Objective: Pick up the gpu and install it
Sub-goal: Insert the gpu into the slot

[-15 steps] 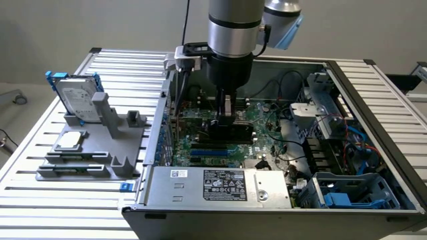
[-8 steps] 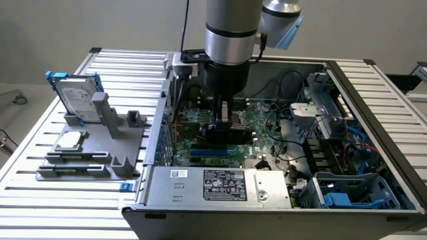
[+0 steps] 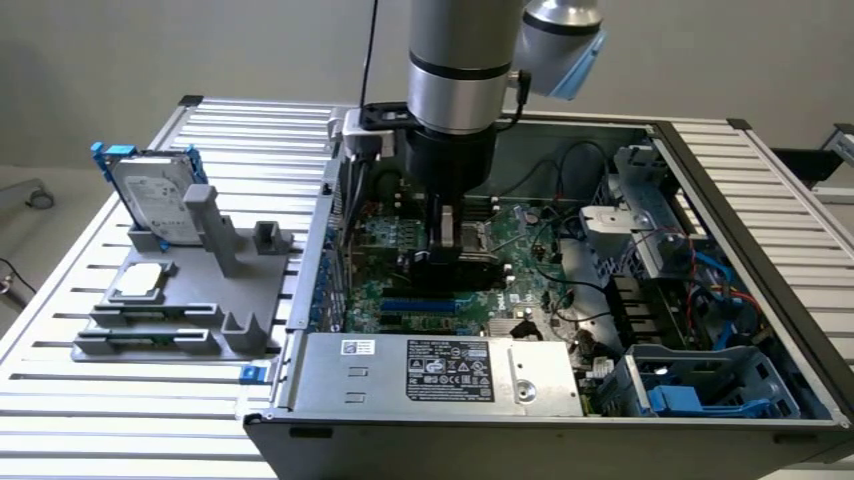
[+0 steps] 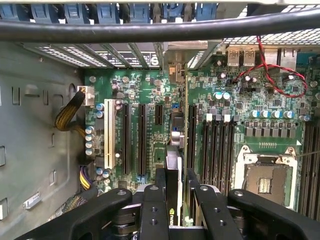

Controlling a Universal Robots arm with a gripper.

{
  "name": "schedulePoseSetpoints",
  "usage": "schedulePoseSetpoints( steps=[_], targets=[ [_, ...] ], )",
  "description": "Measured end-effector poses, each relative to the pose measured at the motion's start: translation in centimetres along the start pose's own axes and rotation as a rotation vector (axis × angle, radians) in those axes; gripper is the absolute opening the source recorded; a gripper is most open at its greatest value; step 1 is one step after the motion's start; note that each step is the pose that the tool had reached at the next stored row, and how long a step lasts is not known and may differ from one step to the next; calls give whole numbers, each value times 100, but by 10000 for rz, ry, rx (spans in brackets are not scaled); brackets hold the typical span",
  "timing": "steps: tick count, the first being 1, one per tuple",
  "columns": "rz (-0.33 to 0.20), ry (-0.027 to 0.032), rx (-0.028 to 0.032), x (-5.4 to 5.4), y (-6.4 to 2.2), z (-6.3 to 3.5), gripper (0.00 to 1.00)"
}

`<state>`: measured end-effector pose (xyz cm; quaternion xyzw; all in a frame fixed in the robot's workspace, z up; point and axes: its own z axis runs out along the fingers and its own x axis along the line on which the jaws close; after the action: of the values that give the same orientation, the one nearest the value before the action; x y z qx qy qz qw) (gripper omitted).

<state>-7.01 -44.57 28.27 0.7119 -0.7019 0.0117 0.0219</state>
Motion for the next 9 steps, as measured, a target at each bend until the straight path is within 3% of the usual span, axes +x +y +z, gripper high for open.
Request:
schedulePoseSetpoints(
  steps=[9],
  targets=[
    [-1,3,-1,-3,14,88,27]
  ],
)
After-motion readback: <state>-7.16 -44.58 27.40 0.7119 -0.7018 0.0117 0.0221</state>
